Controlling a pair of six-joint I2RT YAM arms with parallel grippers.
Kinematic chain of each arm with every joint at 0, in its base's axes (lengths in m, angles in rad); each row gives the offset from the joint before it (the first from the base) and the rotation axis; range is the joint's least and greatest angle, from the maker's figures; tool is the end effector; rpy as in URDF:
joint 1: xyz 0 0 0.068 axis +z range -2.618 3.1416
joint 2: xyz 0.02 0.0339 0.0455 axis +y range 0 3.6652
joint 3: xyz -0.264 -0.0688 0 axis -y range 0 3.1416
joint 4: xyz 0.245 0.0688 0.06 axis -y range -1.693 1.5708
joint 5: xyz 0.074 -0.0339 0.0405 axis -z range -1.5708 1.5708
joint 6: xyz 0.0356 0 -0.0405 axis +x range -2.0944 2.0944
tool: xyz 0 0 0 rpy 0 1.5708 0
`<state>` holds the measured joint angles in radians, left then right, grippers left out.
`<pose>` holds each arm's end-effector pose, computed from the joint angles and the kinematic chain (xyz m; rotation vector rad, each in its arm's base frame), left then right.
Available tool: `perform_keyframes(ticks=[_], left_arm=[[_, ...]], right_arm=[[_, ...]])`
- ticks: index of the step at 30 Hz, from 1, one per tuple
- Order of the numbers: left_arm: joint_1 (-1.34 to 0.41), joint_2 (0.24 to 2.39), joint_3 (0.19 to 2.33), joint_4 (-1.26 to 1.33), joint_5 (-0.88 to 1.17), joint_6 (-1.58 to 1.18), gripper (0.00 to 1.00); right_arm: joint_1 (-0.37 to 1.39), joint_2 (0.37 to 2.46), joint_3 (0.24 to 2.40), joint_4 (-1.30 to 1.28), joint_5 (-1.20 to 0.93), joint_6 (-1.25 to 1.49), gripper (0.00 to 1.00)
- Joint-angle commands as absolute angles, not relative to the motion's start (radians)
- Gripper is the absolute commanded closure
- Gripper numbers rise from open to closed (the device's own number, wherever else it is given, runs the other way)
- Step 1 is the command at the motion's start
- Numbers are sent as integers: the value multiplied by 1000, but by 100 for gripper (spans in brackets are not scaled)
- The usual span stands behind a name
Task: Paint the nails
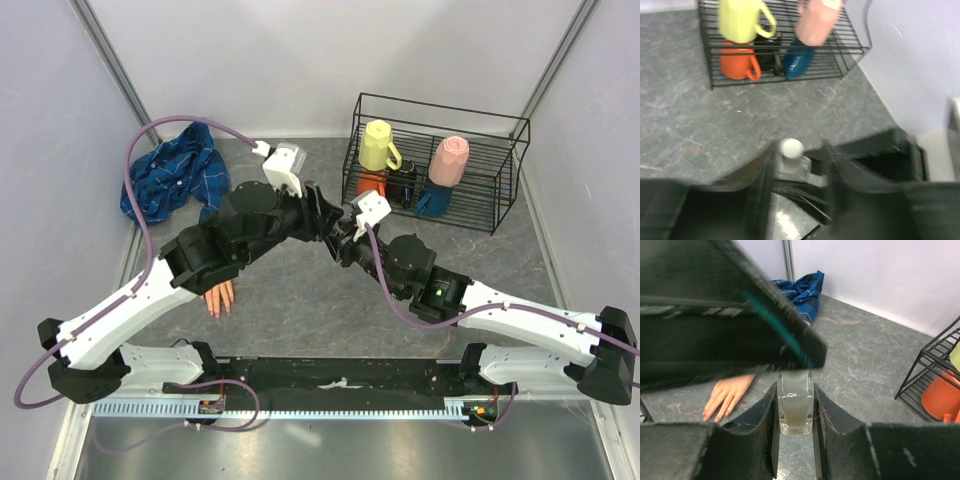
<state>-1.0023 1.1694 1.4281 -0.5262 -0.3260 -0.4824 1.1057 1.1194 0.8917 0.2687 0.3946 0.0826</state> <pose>0.1400 -0.1980 0.4487 0.2545 1.8718 -0.7394 0.1306 0.2297 0.3586 -0.4727 1.4952 0.6411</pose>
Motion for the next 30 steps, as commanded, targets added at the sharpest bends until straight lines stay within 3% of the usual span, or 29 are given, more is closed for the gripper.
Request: perform_keyframes(ticks=[1,4,7,18,30], left_arm=[[-1029,1072,1430,-479,-192,-463,28],[-1017,1002,1399,-454,-77,-419,16],[-1002,930,1350,-410,75,-374,16],[-965,890,1269,-293,446,-377,24],[-934,933,1267,-232,483,-422,35]], right_arm=[[1103,1063,882,320,266,54,100],[1080,1011,851,330,71,90,100],[1045,965,832,336,-102,136,100],[923,916,773,520,-508,389,100],[914,934,775,618,-620,457,100]])
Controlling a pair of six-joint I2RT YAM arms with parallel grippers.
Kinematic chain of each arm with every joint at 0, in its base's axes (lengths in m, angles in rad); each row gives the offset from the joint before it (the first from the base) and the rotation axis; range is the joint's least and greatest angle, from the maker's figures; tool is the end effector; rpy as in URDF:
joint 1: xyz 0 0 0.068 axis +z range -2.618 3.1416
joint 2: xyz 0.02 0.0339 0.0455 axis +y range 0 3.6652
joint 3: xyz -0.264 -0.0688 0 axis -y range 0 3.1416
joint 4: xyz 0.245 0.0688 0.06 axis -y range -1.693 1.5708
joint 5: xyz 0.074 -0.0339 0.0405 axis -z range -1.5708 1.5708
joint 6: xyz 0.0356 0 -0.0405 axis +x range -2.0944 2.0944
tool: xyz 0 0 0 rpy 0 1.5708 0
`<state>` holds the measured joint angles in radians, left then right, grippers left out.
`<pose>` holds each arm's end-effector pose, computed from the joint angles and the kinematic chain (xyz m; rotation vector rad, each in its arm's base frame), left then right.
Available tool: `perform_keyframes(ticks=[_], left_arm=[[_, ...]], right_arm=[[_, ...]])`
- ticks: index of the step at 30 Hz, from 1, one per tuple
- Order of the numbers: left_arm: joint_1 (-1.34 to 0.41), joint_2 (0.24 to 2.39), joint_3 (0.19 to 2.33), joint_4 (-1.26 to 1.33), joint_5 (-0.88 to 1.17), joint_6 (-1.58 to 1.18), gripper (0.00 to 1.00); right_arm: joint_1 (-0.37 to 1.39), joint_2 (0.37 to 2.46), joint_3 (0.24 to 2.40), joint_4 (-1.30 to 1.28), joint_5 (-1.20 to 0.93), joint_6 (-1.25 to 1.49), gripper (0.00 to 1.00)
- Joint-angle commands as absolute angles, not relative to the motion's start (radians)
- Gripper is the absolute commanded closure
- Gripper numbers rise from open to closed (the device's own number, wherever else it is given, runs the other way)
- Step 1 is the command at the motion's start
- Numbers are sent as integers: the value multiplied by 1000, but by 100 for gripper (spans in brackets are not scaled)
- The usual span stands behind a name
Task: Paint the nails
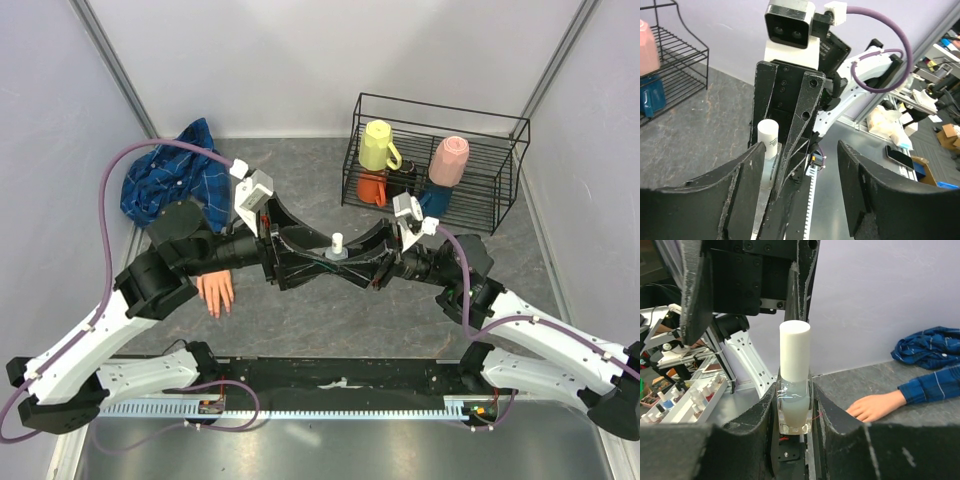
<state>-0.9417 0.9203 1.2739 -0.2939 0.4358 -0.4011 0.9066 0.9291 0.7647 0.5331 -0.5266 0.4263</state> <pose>0.0910 -0.1506 0.4711 0.8118 1.4819 -1.3713 0.1161 0.1774 0.3818 -0.8061 1.1418 1.4483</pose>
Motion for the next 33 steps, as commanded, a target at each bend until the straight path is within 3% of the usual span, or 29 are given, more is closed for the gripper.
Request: perform_keyframes(ticks=[1,7,11,19,22,30,33], left_arm=[[-934,936,1267,-232,482,-422,35],[-922,960,1264,-225,508,-433,32],[-913,969,1267,-224,520,-439,39],[-907,969,1278,-262,467,-413,81],[-907,985,1288,-290,364,-400,98],[-917,1096,1365,-406,-90,-468,98],[-919,1152,1428,-478,-150,-491,98]], right_arm=[[914,936,776,617,-624,457,100],[911,949,779,637,-663,472,100],[908,960,779,650,-667,482,100],[905,966,813,494,-520,376,100],[920,976,828,416,-338,298,100],[1135,1092,937,261,471,106,100],[1152,1133,954,270,569,80,100]])
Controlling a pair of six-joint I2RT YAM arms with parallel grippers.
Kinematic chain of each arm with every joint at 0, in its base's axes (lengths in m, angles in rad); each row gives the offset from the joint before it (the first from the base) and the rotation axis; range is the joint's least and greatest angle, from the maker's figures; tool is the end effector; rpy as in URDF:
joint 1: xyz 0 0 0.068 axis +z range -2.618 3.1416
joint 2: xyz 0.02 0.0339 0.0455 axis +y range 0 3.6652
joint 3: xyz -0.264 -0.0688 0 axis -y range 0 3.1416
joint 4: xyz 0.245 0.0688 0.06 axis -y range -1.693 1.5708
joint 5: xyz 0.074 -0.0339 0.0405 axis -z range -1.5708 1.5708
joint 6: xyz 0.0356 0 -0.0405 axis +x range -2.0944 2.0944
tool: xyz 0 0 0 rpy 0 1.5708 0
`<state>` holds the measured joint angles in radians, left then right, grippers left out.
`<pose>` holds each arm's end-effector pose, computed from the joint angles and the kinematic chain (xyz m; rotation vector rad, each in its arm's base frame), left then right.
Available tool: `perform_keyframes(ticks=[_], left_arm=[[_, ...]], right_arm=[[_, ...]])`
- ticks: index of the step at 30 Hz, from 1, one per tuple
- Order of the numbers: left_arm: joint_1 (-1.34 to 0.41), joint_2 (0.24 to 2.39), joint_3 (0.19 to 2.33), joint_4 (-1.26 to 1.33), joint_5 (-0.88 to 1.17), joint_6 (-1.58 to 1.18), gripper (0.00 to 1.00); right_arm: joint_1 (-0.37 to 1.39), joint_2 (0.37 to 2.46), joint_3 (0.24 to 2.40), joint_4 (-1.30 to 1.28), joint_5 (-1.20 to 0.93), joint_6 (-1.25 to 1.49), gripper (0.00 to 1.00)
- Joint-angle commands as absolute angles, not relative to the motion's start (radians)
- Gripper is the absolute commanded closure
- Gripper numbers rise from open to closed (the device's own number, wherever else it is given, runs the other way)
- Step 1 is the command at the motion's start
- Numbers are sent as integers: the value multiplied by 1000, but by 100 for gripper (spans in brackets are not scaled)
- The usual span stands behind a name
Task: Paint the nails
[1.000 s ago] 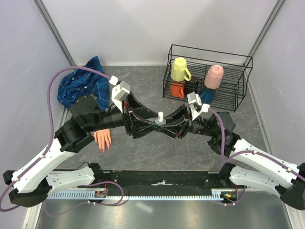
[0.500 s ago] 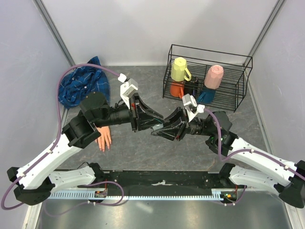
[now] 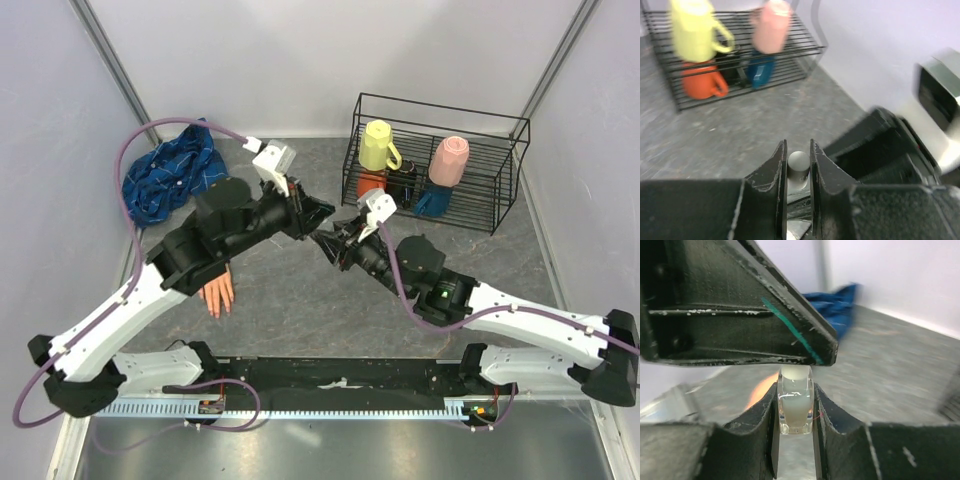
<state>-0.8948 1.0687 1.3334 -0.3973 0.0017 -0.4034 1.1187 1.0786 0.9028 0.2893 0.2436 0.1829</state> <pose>0.1391 -0.1735 0.4524 0.4393 1.7461 -0.9541 0.1190 0.2255 0.3747 -0.4957 1.4398 0.8771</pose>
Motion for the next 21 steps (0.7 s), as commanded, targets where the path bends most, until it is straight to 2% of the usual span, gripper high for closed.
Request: perform_keyframes(ticks=[1,4,7,8,10,11,13,15,21], left_arm=[[-920,1170,1437,-486,-164,-494,98],[-919,1178,1456,-492,-160,-499,98],[-919,1167,1457,-495,-128,-502,70],[-917,1151,1456,-492,-112,-502,51],[-910,1131,1451,-486,-33,-486,35],[-905,1103,1447,-485,-5,-473,22],[-891,1069,1425,-468,110,-460,16],[-867,1010,1385,-448,217,-450,15],[-773,882,1249,-321,510,-457,26]], right_arm=[[1154,1141,960,273,572,68,100],[1155,1147,957,282,537,51,100],[1155,1131,945,281,424,34,100],[1154,1120,933,302,378,25,100],[1151,1079,899,316,248,28,100],[1146,1066,896,310,212,32,100],[1138,1028,882,295,146,46,100],[1118,988,874,282,39,78,100],[1019,910,832,297,-233,210,100]])
